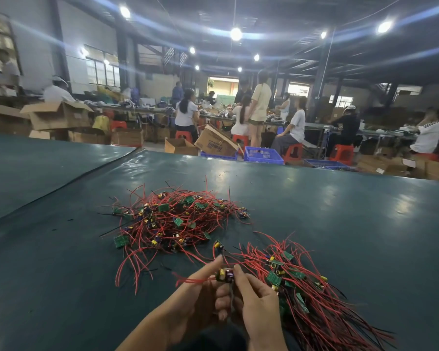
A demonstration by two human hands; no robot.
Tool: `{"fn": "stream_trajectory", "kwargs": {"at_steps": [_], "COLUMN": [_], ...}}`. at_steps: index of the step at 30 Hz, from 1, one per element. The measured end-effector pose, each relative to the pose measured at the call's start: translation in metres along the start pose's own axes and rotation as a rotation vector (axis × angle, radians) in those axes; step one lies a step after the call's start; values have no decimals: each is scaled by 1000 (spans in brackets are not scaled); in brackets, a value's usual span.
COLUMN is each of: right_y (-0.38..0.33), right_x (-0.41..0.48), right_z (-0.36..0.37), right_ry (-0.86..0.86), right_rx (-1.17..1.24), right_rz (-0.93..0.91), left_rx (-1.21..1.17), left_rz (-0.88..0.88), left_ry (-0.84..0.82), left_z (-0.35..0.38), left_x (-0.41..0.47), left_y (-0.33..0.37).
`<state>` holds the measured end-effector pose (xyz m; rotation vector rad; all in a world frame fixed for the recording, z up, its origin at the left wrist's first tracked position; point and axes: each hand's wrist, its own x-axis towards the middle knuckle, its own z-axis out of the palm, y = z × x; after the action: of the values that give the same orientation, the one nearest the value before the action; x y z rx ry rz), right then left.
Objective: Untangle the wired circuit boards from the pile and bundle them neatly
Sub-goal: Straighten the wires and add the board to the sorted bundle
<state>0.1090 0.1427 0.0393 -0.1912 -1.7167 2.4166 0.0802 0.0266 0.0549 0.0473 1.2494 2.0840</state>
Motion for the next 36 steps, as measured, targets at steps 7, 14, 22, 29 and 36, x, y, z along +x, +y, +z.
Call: {"fn": "stream_trajectory", "kwargs": {"at_steps": [7, 14, 22, 29, 36], "right_y": [1, -3, -1, -2, -15], "right_x": [0, -7, -5, 0, 18], "right_z": [-2, 4, 1, 1, -17], "right_ry": [144, 128, 118, 145, 305], "right_rx": [-118, -145, -209, -208, 143], "right_rz": [-227, -334, -343, -346, -74], "left_rx": [157, 384, 443, 488, 427], "left_rz": [148, 573, 726, 786, 747], "left_ry": [-7, 94, 145, 223, 229], "left_z": [3, 9, 11, 9, 4], "left_x": [5, 4, 4, 4, 5], "left_y": [-11, -10, -8, -7, -5]}}
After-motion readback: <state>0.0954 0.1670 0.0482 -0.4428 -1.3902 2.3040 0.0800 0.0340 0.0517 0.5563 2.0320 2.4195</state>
